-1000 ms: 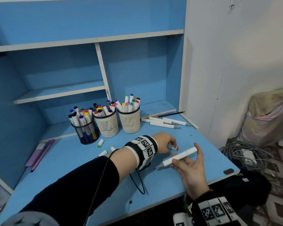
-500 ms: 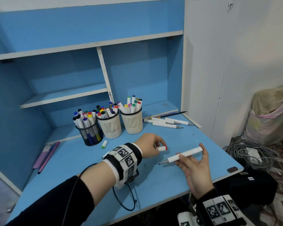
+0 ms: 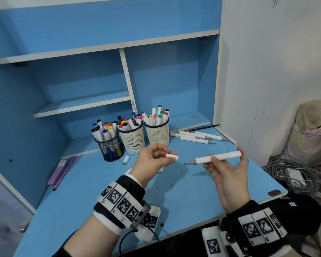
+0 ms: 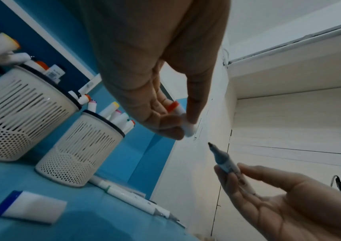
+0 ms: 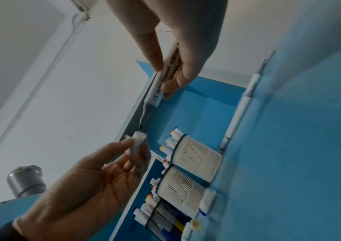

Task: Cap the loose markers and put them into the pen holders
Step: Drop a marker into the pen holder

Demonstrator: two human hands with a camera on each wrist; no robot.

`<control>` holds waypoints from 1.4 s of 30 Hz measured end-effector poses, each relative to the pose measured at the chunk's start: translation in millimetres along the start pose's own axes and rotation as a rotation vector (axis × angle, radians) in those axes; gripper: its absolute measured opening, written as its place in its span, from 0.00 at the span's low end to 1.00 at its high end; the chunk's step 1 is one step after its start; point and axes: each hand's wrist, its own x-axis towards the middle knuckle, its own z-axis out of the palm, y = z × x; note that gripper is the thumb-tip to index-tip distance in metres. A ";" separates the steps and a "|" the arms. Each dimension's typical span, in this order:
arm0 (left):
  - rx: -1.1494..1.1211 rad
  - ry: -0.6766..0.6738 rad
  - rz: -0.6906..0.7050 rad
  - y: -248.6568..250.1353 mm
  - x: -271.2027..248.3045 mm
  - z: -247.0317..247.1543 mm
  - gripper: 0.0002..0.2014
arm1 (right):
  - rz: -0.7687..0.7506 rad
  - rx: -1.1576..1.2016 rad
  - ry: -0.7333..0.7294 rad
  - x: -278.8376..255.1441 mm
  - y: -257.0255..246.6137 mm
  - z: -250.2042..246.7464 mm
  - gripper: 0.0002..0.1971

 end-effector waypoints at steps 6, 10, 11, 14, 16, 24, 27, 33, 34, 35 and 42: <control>-0.140 -0.016 0.003 0.6 -8.0 6.8 0.11 | -0.099 -0.062 -0.019 0.1 -9.3 14.7 0.38; -0.110 -0.012 -0.002 -2.3 -11.5 8.4 0.10 | -0.111 -0.011 -0.013 -2.3 -12.0 15.9 0.39; -0.109 -0.003 -0.006 -3.1 -12.1 8.2 0.10 | -0.113 0.008 -0.006 -2.9 -13.3 16.2 0.41; -0.105 -0.008 -0.018 -2.9 -13.9 8.1 0.09 | -0.117 0.021 -0.019 -5.1 -17.4 18.2 0.48; -0.107 -0.028 -0.012 -1.9 -15.6 9.3 0.07 | -0.117 0.012 -0.061 -6.5 -17.6 20.2 0.48; -0.077 -0.012 0.039 3.7 -18.8 9.8 0.06 | -0.041 -0.016 -0.184 -13.3 -11.7 33.0 0.42; -0.066 0.012 0.063 5.4 -20.2 7.8 0.06 | -0.029 0.014 -0.162 -15.5 -7.6 39.4 0.40; -0.023 0.051 0.090 6.0 -17.7 -1.2 0.07 | 0.011 -0.042 -0.193 -14.4 -2.6 48.2 0.11; -0.027 0.048 0.086 6.2 -17.7 -3.0 0.07 | 0.003 -0.057 -0.212 -12.8 -3.8 49.4 0.11; -0.023 0.040 0.082 6.5 -17.8 -4.5 0.06 | -0.008 -0.072 -0.229 -11.0 -5.5 50.9 0.13; 0.101 0.053 0.199 28.0 -13.7 -14.4 0.08 | -0.074 -0.511 -0.512 8.2 -20.6 61.6 0.14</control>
